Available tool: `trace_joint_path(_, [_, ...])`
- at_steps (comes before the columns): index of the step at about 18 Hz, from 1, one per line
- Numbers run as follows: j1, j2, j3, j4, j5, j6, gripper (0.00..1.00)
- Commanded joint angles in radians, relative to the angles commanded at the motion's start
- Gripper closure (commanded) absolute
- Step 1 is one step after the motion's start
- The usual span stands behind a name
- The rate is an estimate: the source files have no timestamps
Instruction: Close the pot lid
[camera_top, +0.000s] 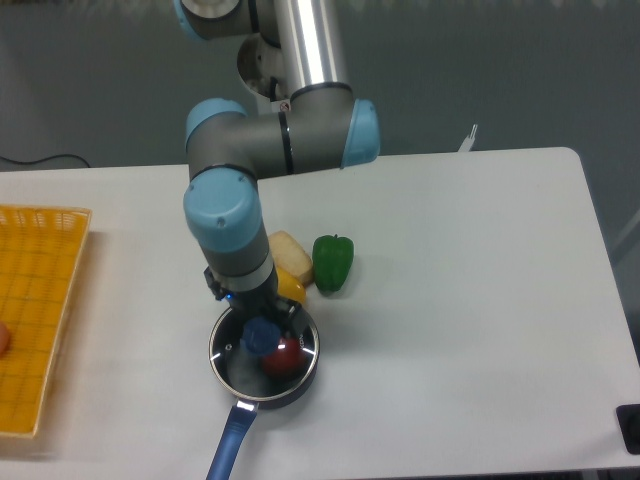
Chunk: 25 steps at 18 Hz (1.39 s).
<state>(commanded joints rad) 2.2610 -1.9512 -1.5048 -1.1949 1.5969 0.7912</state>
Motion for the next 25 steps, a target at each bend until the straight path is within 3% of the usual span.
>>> trace_joint_path(9, [0.152,0.055,0.0,-0.109,-0.002,0.317,0.0])
trace_joint_path(21, [0.345,0.075,0.014,-0.138,-0.014,0.854,0.0])
trace_joint_path(25, [0.393,0.061,0.021,-0.135,-0.031,0.933,0.0])
